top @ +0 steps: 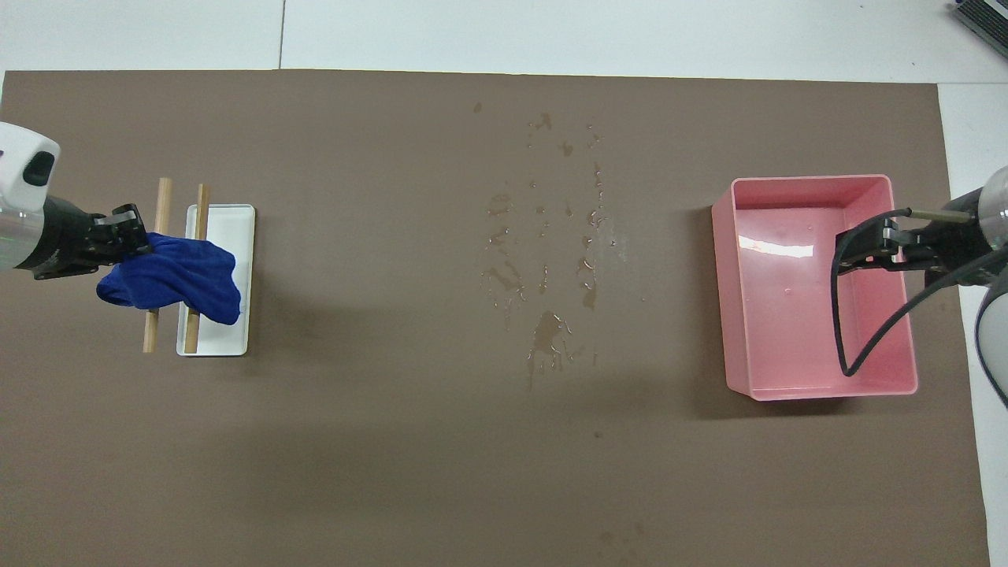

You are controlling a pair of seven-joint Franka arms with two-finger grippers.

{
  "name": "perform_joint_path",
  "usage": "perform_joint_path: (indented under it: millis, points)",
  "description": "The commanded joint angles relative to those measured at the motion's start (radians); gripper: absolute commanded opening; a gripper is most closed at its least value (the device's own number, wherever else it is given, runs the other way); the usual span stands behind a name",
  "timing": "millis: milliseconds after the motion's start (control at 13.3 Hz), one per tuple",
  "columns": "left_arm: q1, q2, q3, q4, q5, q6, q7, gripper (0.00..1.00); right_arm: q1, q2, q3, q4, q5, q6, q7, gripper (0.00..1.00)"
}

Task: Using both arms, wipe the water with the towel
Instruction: 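Lift the towel with the left gripper while the right gripper reaches toward it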

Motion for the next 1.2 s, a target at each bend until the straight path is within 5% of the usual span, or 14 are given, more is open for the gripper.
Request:
perform_joint_path:
  millis: [0,225,526,977,1127]
  points:
    - [-0.011,-0.012,0.003,0.063,-0.183,-0.064,-0.311,0.00,-0.016,-0.027,0.008,-0.031,0.001,0.013,-0.009,1.00]
    - [-0.011,-0.041,-0.053,0.063,-0.346,-0.047,-0.771,0.00,-0.002,-0.026,0.016,-0.019,0.030,0.019,0.036,1.00]
    - [-0.012,-0.051,-0.165,0.061,-0.461,-0.008,-1.145,0.00,0.001,-0.016,0.054,0.001,0.260,0.039,0.271,1.00]
    - [-0.014,-0.049,-0.322,0.050,-0.501,0.259,-1.672,0.00,0.186,0.011,0.120,-0.001,0.369,0.293,1.008,1.00]
    - [-0.058,-0.047,-0.326,0.046,-0.499,0.331,-1.774,0.00,0.209,0.020,0.122,0.001,0.433,0.334,1.112,0.99]
